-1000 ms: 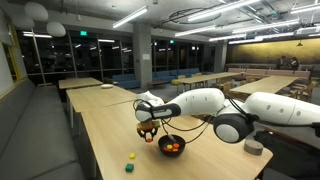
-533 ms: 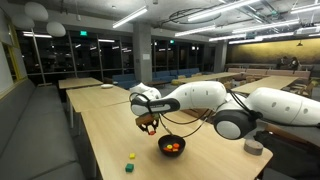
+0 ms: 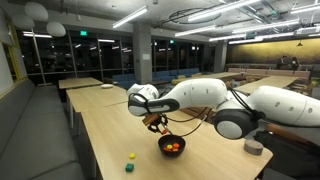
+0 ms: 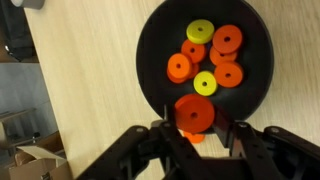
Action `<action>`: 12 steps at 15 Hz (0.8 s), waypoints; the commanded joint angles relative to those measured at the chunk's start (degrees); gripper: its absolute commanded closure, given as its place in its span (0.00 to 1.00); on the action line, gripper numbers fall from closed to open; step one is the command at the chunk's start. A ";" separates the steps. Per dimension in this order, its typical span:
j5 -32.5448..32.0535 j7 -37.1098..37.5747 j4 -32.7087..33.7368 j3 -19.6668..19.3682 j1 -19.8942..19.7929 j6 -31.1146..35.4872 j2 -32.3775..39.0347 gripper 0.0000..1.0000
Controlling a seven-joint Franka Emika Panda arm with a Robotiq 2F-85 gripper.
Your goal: Put some of the orange discs on the table into the bowl
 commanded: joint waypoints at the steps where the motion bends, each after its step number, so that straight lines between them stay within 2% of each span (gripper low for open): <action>1: -1.35 -7.91 -1.07 -0.02 0.09 -4.50 -0.69 0.82; 6: 1.82 -14.79 -1.30 2.31 -1.85 -6.58 -0.40 0.80; 7: 2.45 -15.15 -1.39 2.72 -2.19 -7.32 -0.38 0.33; 8: 3.16 -15.83 -1.48 3.33 -2.67 -7.86 -0.42 0.32; 9: 3.93 -15.88 -1.50 3.74 -3.06 -8.41 -0.42 0.27; 12: 6.57 -15.78 -1.40 5.21 -4.42 -9.01 -0.70 0.05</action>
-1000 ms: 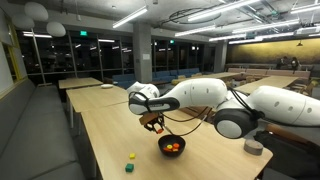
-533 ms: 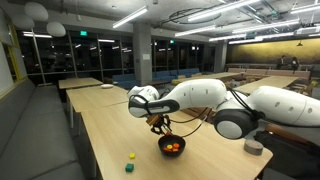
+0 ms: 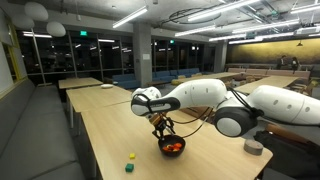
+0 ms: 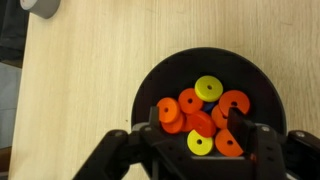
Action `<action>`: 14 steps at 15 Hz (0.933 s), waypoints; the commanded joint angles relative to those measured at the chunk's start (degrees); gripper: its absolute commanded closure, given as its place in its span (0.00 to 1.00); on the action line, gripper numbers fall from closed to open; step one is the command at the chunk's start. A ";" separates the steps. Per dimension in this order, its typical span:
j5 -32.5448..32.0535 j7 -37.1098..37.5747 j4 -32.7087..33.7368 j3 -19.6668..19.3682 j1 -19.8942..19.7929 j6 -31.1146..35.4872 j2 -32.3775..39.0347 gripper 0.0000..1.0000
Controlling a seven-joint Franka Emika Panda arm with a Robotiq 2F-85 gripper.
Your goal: Put some of the orange discs on the table into the bowl
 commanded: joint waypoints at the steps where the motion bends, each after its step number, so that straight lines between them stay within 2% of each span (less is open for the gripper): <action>1: 3.51 -0.66 0.56 2.12 -1.93 -1.51 -1.03 0.00; 5: 6.13 -0.34 0.78 3.33 -2.93 -0.94 -2.70 0.00; 10: 9.78 -3.77 0.50 6.12 -4.00 -2.22 -6.28 0.00; 14: 12.13 -2.36 0.78 6.89 -4.07 0.13 -9.76 0.00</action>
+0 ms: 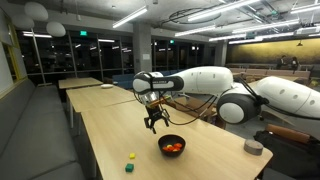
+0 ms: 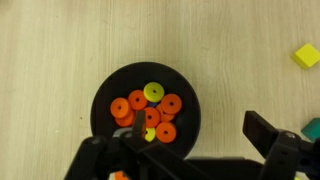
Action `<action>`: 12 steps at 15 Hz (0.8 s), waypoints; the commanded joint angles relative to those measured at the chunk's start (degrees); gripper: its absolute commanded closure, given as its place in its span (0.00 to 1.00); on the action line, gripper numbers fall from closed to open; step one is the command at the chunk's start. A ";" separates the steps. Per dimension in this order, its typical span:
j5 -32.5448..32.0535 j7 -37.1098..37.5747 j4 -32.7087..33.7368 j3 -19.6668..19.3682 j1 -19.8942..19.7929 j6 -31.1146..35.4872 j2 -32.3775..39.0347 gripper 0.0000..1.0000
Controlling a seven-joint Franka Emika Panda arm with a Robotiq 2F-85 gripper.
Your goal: Put some of the orange discs on the table into the bowl
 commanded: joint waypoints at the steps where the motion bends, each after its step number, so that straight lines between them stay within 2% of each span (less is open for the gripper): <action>1: 1.73 0.09 -0.31 1.01 -0.53 1.15 -4.33 0.00; 5: 1.87 0.21 -0.97 0.68 -1.12 1.96 -8.25 0.00; 12: 2.78 0.98 -2.05 0.62 -4.49 6.24 -13.62 0.00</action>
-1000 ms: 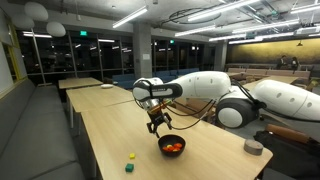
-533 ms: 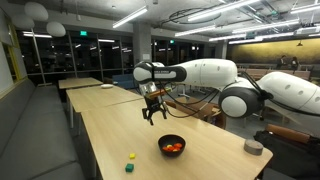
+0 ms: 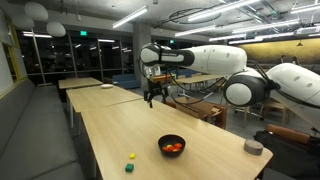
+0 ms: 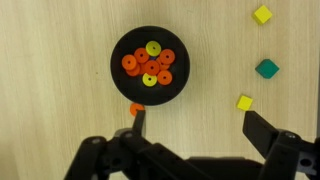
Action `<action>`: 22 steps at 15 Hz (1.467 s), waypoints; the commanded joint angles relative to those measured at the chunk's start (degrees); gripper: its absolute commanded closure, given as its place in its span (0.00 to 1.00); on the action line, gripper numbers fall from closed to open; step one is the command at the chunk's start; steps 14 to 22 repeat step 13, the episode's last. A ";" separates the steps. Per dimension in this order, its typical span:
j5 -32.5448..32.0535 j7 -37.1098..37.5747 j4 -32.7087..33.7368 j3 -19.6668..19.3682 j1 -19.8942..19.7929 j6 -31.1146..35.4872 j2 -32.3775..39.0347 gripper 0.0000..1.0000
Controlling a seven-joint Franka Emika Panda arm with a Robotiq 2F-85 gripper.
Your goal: Put some of the orange discs on the table into the bowl
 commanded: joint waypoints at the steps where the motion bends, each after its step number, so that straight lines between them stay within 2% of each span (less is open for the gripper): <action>1: 1.71 0.85 -2.53 0.48 -2.01 1.81 -3.58 0.00; 8: 2.25 2.35 -3.54 0.44 -4.91 2.45 -5.95 0.00; 9: 0.58 0.86 -0.52 -0.01 -4.08 1.15 -3.21 0.00; 22: 0.74 1.17 -1.15 0.00 -4.72 1.35 -3.81 0.00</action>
